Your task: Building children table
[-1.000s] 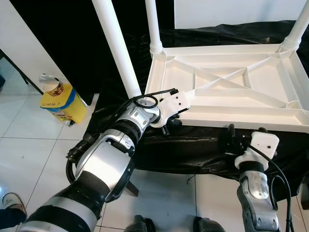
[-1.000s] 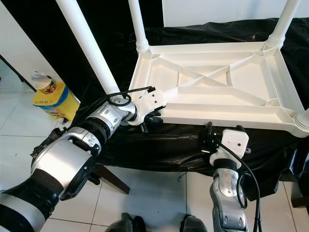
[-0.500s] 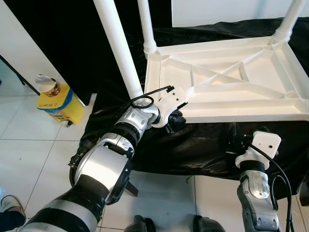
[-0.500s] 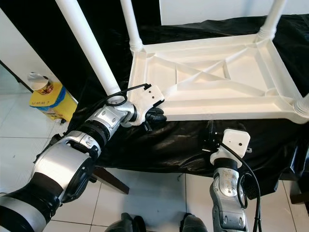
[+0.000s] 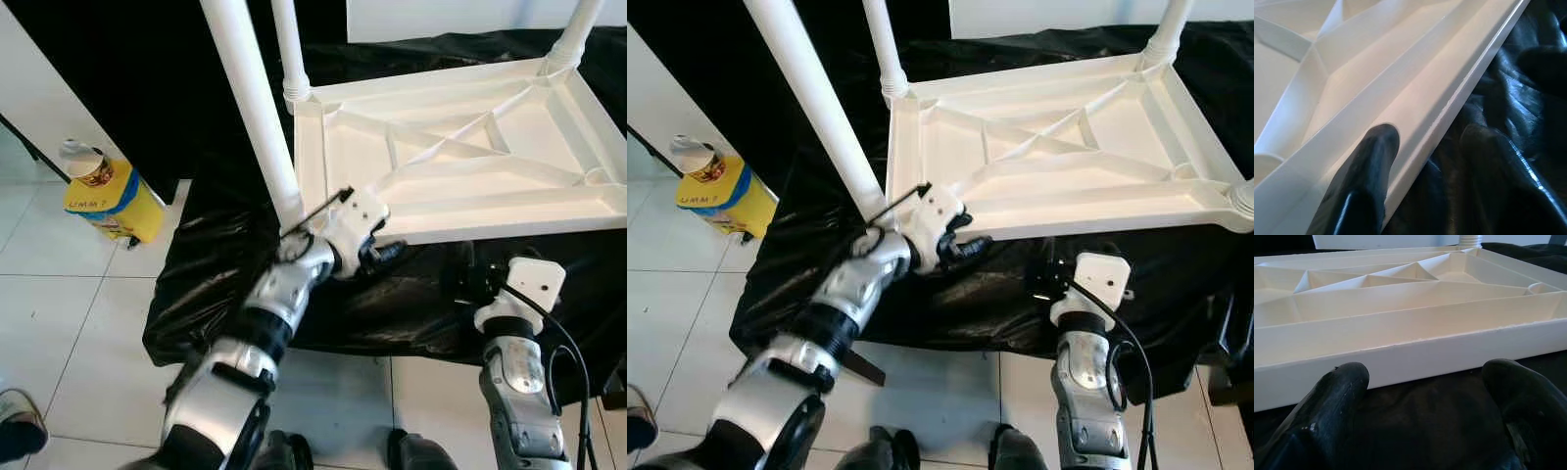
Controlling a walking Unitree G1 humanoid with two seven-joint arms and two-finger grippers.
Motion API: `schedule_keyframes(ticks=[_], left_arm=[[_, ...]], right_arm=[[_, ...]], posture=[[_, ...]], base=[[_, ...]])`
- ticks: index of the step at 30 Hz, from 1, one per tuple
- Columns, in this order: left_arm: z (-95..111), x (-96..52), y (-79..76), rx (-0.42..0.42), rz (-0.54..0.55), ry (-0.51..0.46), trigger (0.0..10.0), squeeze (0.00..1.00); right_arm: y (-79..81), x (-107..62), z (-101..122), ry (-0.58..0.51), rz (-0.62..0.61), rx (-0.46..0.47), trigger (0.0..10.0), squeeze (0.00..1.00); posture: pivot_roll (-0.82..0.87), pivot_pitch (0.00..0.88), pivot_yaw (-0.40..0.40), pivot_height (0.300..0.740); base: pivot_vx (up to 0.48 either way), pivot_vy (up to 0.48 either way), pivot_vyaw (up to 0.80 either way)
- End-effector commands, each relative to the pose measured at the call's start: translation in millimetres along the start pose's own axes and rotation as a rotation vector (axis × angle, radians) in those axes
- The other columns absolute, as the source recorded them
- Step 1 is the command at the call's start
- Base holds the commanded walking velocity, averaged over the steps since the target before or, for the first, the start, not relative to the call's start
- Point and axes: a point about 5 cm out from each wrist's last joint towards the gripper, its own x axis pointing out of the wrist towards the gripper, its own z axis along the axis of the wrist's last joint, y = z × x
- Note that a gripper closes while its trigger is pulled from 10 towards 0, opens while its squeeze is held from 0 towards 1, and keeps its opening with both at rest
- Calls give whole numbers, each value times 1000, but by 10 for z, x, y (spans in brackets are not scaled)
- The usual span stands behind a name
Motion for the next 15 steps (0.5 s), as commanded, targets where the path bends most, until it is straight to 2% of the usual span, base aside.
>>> schedule_keyframes(ticks=[1, 4, 5, 6, 7, 8, 9, 11, 12, 15], left_arm=[[45, -100, -161, -8, -199, -77, 10000, 0], [94, -170, -177, -9, -203, -124, 10000, 0], [133, -271, -177, -12, -196, -167, 10000, 0], [133, -271, -177, -12, -196, -167, 10000, 0], [143, -389, -177, -12, -196, -184, 10000, 0], [130, -509, -186, -4, -188, -173, 10000, 0], [130, -509, -186, -4, -188, -173, 10000, 0], [99, -674, -197, -40, -185, -142, 10000, 0], [99, -674, -197, -40, -185, -142, 10000, 0], [83, -955, -162, -10, -149, -116, 10000, 0]], right_arm=[[28, -8, -48, 21, 9, 7, 10000, 0], [37, -1, -53, 22, 11, 9, 10000, 0], [51, 7, -60, 23, 16, 11, 10000, 0], [51, 7, -60, 23, 16, 11, 10000, 0], [66, 20, -65, 23, 21, 14, 10000, 0], [80, 38, -69, 23, 26, 16, 10000, 0], [80, 38, -69, 23, 26, 16, 10000, 0], [88, 83, -73, 20, 34, 18, 10000, 0], [88, 83, -73, 20, 34, 18, 10000, 0], [103, 174, -72, 13, 46, 17, 10000, 0]], posture=[[-81, 149, 79, 740], [-76, 148, 77, 740], [-70, 144, 74, 740], [-70, 144, 74, 740], [-63, 140, 70, 740], [-54, 133, 63, 740], [-54, 133, 63, 740], [-41, 118, 51, 740], [-41, 118, 51, 740], [-22, 112, 39, 740]], base=[[0, 0, 0], [0, 0, 0], [0, 0, 0], [0, 0, 0], [0, 0, 0], [0, 0, 0], [0, 0, 0], [0, 0, 0], [0, 0, 0], [0, 0, 0]])
